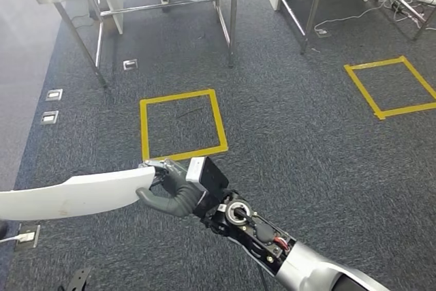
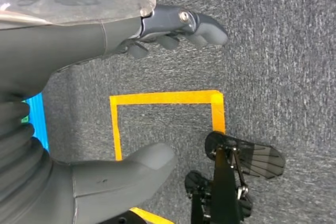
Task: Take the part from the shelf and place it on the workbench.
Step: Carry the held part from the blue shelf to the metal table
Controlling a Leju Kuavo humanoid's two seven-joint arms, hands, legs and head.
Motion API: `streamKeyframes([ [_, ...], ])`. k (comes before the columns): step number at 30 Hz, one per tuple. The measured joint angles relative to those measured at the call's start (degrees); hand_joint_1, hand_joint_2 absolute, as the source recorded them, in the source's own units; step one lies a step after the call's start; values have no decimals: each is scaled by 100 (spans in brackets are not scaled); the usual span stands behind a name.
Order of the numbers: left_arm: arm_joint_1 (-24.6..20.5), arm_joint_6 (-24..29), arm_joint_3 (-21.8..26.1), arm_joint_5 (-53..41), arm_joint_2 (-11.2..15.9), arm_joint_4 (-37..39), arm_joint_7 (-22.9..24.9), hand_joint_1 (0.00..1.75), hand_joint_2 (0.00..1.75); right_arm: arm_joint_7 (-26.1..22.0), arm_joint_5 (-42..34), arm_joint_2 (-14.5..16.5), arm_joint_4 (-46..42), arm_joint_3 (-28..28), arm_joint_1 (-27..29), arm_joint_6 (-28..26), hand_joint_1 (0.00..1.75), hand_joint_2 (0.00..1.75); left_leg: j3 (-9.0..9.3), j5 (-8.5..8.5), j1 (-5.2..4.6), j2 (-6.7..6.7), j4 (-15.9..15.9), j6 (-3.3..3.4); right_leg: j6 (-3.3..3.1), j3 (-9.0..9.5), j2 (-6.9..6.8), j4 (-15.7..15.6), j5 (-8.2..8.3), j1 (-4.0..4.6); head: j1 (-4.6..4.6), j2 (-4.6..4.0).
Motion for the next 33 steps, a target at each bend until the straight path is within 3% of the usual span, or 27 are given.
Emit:
streamKeyframes([
  [4, -4, 10, -3, 13, -11, 0, 4, 0, 175, 5, 13, -2, 0, 0, 0, 3, 175, 175, -3, -43, 0, -25, -26, 15, -118, 16, -16, -17, -29, 21, 8, 0],
  [8, -6, 12, -4, 44, -15, 0, 3, 0, 175, 5, 15, -2, 1, -1, -2, 7, 175, 175, -2, -70, -11, -31, -23, 57, -112, 49, -26, -86, -23, 21, 8, 0],
  [13, -8, 12, -4, 80, -13, 0, -9, 0, 175, 7, 15, -2, -1, 1, -2, 16, 175, 175, 0, -144, -53, -24, 38, 169, 92, 94, -34, -143, -47, -25, 7, 0],
  [17, -3, 11, -4, 109, -4, 0, -27, 0, 175, 11, 28, -2, -10, 1, -6, 40, 175, 175, 92, -252, -45, -37, -42, 295, 197, 120, -36, 31, -44, -43, 8, 0],
  [18, 0, 11, -4, 110, -2, 0, -29, 0, 175, 11, 32, -2, -19, 1, -12, 44, 175, 175, 149, -285, -38, -38, -58, 336, 214, 42, -39, 209, -122, -46, 13, 0],
  [20, 4, 11, -4, 112, 2, 0, -31, 0, 175, 11, 35, -2, -37, 1, -19, 49, 175, 175, 249, -329, -35, -37, -68, 378, 224, -323, -40, 888, -406, -54, 19, 0],
  [22, 13, 11, -4, 113, 3, 0, -31, 0, 175, 13, 34, -5, -41, 1, -2, 50, 175, 175, 331, -381, -34, -40, -64, 363, 221, -814, -40, 1624, -617, -61, 20, 0],
  [23, 22, 11, -4, 114, 2, 0, -31, 0, 175, 14, 35, -7, -41, 1, 11, 50, 175, 175, 386, -416, -31, -44, -62, 341, 215, -967, -41, 1762, -578, -66, 20, 0],
  [24, 30, 10, -4, 117, -2, 0, -31, 0, 175, 14, 35, -8, -41, 1, 20, 52, 175, 175, 455, -458, -25, -50, -61, 314, 211, -1017, -42, 1675, -422, -70, 20, 0],
  [26, 41, 10, -4, 128, -10, 0, -33, 0, 175, 14, 36, -9, -40, 1, 27, 58, 175, 175, 610, -569, -10, -62, -61, 256, 178, -865, -43, 956, 141, -75, 21, 0],
  [27, 38, 10, -4, 135, -12, 0, -34, 0, 175, 12, 36, -13, -39, 1, 29, 63, 175, 175, 676, -624, -7, -67, -54, 223, 161, -776, -42, 570, 344, -67, 17, 0],
  [28, 33, 10, -4, 141, -11, 0, -37, 0, 175, 11, 36, -16, -39, 2, 33, 68, 175, 175, 718, -674, -6, -72, -58, 185, 134, -706, -41, 294, 442, -54, 16, 0],
  [29, 30, 10, -4, 147, -9, 0, -38, 0, 175, 11, 36, -19, -40, 2, 39, 75, 175, 175, 754, -709, -9, -74, -59, 143, 104, -660, -40, 146, 469, -42, 14, 0],
  [31, 21, 9, -4, 159, -3, 0, -40, 0, 175, 9, 36, -19, -47, 2, 39, 90, 175, 175, 813, -737, -7, -72, -38, 76, 26, -557, -32, 95, 362, -30, 13, 0],
  [33, 13, 4, -3, 170, -1, -1, -47, 0, 175, -5, 32, -12, -60, 0, 29, 114, 175, 175, 672, -638, 8, -44, 305, 28, -44, -382, -24, 39, 311, -46, 13, 0],
])
